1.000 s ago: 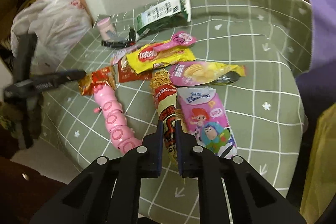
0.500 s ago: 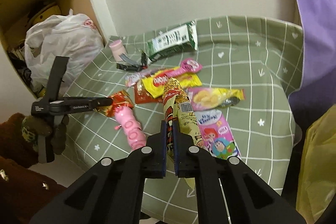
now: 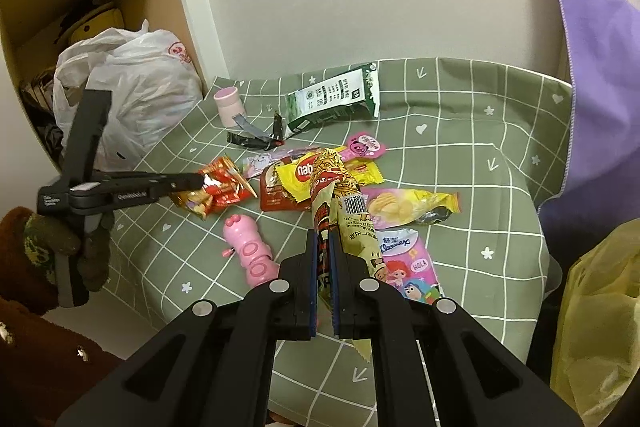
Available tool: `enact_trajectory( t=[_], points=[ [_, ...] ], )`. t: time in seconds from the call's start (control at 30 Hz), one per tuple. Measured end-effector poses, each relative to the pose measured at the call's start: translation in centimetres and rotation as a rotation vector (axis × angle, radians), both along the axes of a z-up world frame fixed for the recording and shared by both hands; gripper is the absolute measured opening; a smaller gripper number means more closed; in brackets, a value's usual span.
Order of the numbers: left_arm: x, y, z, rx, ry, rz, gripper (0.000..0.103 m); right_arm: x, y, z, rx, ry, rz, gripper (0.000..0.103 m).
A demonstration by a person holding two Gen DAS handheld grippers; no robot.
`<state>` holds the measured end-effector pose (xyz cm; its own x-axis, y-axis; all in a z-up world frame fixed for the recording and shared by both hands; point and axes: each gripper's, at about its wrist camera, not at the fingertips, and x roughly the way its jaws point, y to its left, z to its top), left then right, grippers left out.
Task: Collect trash
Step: 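Carry the wrapper and snack stick into the yellow trash bag and release both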
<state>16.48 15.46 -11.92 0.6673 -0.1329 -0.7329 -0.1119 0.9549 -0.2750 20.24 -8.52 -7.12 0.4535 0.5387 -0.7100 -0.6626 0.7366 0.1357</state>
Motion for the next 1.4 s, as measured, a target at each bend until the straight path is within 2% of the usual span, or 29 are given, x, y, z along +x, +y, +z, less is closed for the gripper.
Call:
enact_trajectory(
  t=[0.17, 0.37, 0.53, 0.77, 0.93, 1.07, 1.13, 1.2, 1.3, 1.4],
  points=[
    [1.1, -0.9, 4.5, 0.025, -0.107, -0.032, 0.011, 0.0, -1.6, 2.7, 0.016, -0.069, -0.042, 0.007],
    [4.1, -4.1, 11.2, -0.003, -0.281, -0.128, 0.011, -0.3, -5.7, 7.7, 0.046, -0.191, -0.133, 0.007],
    [6.7, -9.7, 15.4, -0.044, -0.37, -0.268, 0.011, -1.3, -10.3, 11.9, 0.044, -0.304, -0.234, 0.007],
    [9.0, -20.4, 18.0, -0.07, -0.411, -0.516, 0.011, -3.5, -19.4, 16.3, 0.028, -0.41, -0.441, 0.007],
    [9.2, -29.2, 17.8, -0.089, -0.396, -0.712, 0.011, -5.3, -25.8, 17.4, 0.002, -0.429, -0.599, 0.007],
    [9.7, -35.6, 15.9, -0.121, -0.329, -0.834, 0.011, -6.3, -29.1, 16.9, 0.026, -0.398, -0.667, 0.007],
    [10.2, -38.0, 14.3, -0.123, -0.281, -0.864, 0.011, -6.2, -29.7, 16.3, 0.045, -0.379, -0.68, 0.007],
    [10.8, -40.0, 12.7, -0.086, -0.23, -0.878, 0.011, -5.9, -30.3, 15.5, 0.063, -0.354, -0.685, 0.007],
    [11.1, -42.7, 9.8, 0.042, -0.148, -0.905, 0.011, -4.9, -30.8, 13.8, 0.097, -0.302, -0.669, 0.007],
    [11.3, -43.1, 8.2, 0.101, -0.106, -0.915, 0.011, -3.4, -31.1, 11.7, 0.149, -0.229, -0.633, 0.007]
  ],
)
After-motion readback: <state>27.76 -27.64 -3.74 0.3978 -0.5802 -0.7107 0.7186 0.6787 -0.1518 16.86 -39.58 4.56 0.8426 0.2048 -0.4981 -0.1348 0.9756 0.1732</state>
